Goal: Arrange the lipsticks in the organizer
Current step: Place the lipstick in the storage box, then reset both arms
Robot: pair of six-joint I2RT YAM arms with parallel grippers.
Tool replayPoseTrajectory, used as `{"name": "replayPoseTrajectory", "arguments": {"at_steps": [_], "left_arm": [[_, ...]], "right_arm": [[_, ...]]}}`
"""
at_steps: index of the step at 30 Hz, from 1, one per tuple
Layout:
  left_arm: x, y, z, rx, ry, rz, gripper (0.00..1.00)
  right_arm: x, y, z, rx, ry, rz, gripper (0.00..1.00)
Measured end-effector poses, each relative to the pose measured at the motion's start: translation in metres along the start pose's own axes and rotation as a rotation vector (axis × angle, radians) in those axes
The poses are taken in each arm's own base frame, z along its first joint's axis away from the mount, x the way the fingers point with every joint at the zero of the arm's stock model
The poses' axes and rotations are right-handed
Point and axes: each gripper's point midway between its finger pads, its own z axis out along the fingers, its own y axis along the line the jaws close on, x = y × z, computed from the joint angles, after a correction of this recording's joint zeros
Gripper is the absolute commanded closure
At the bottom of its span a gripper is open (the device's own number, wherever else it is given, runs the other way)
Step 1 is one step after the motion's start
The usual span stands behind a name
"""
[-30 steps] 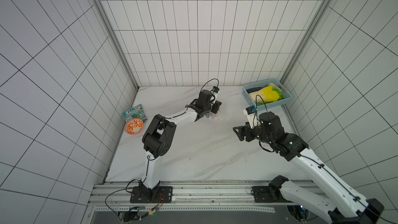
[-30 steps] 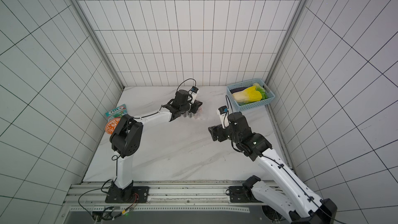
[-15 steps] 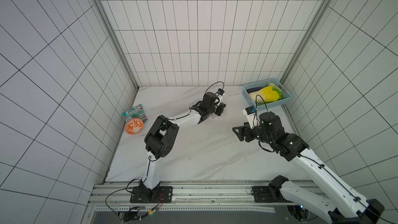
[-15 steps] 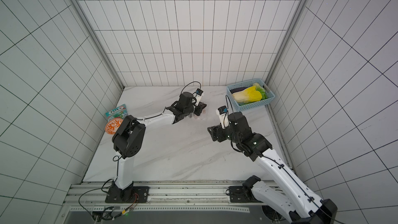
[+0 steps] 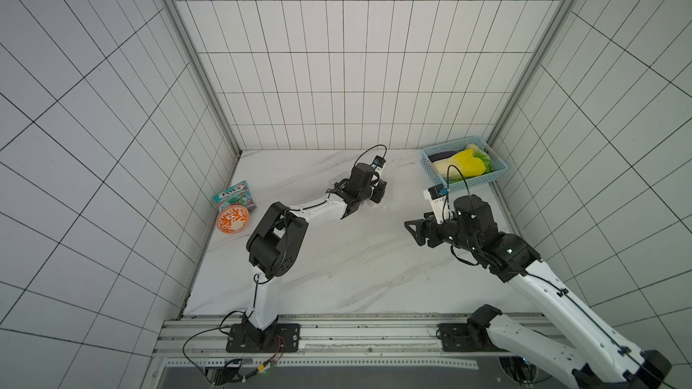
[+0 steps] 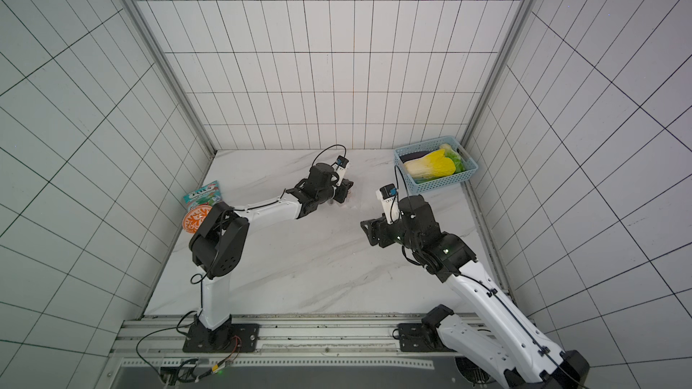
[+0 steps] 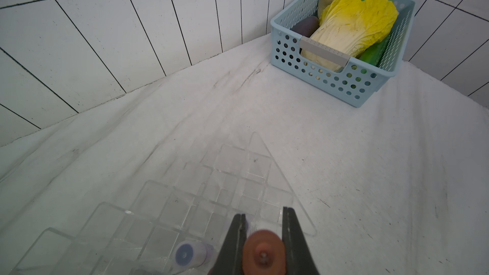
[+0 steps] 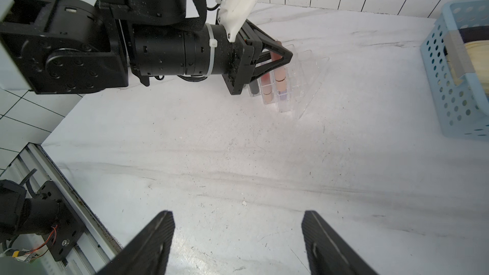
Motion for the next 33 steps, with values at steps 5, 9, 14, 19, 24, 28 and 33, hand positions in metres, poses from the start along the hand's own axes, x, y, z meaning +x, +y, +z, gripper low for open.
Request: {"name": "replayPoseTrajectory", "arguments": {"at_steps": [5,9,14,19,24,28,33], "left_arm": [[0.003,0.000,0.004,0.000,0.010,0.000,0.80],[0.007,0.001,0.005,-0.006,0.020,0.002,0.54],[0.006,0.002,0.005,-0.008,0.018,-0.007,0.33],[0.004,0.006,-0.024,-0.035,0.010,-0.039,0.32],[-0.031,0.037,-0.111,-0.125,-0.108,-0.124,0.32],[-0.043,0.106,-0.194,-0.267,-0.240,-0.262,0.32],[0.024,0.169,-0.274,-0.514,-0.288,-0.376,0.22]], "right_arm": [[0.000,0.000,0.000,0.000,0.000,0.000,0.17],[0.000,0.000,0.000,0.000,0.000,0.001,0.10],[-0.001,-0.002,-0.004,0.016,-0.014,0.002,0.01],[-0.008,-0.016,-0.011,0.098,-0.055,0.001,0.01],[-0.017,-0.047,-0.016,0.280,-0.098,-0.002,0.05],[-0.024,-0.076,-0.014,0.432,-0.113,-0.011,0.55],[-0.029,-0.120,-0.009,0.621,-0.121,0.000,0.01]]}}
